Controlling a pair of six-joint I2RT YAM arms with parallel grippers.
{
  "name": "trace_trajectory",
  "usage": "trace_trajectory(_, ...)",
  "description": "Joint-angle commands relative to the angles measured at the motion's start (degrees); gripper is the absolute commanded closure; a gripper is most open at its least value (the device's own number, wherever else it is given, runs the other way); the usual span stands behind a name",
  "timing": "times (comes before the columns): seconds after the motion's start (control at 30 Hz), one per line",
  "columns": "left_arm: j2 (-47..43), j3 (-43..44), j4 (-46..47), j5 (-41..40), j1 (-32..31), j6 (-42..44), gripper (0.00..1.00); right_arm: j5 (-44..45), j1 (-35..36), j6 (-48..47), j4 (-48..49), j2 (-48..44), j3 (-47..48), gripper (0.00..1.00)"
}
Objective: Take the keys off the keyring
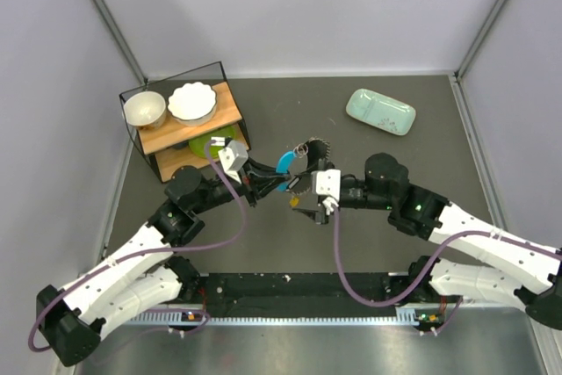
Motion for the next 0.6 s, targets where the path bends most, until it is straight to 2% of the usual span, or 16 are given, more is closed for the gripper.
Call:
trace_trajectory(0.0,-0.9,0.1,6.4,1.1,-0.1,-1.2,1.0,6.7,3.6,-5.7,-0.1,2.1,4.3,0.26)
trace_trajectory(0.2,-0.7,0.2,6.2,0.4,-0.1,-1.2,1.0,13.8,6.5,-10.0,-0.8,5.0,4.8,0.31)
trace_trajectory(0.5,-1.0,0.0,3.7,-6.1,-0.1,0.6,1.0,13.2,8.5,-8.4,-1.4,4.9,5.0,0.74)
trace_trajectory(0.53,-1.0,-0.1,3.5,-7.0,-0.1,0.9,1.0,13.6,8.7,-8.2,-1.4,4.8,5.0,0.83)
trace_trajectory(0.57,-1.0,0.0,3.3,-8.0,0.0,0.9,1.0,14.0,9.5,-8.2,-1.4,4.8,4.6,0.88)
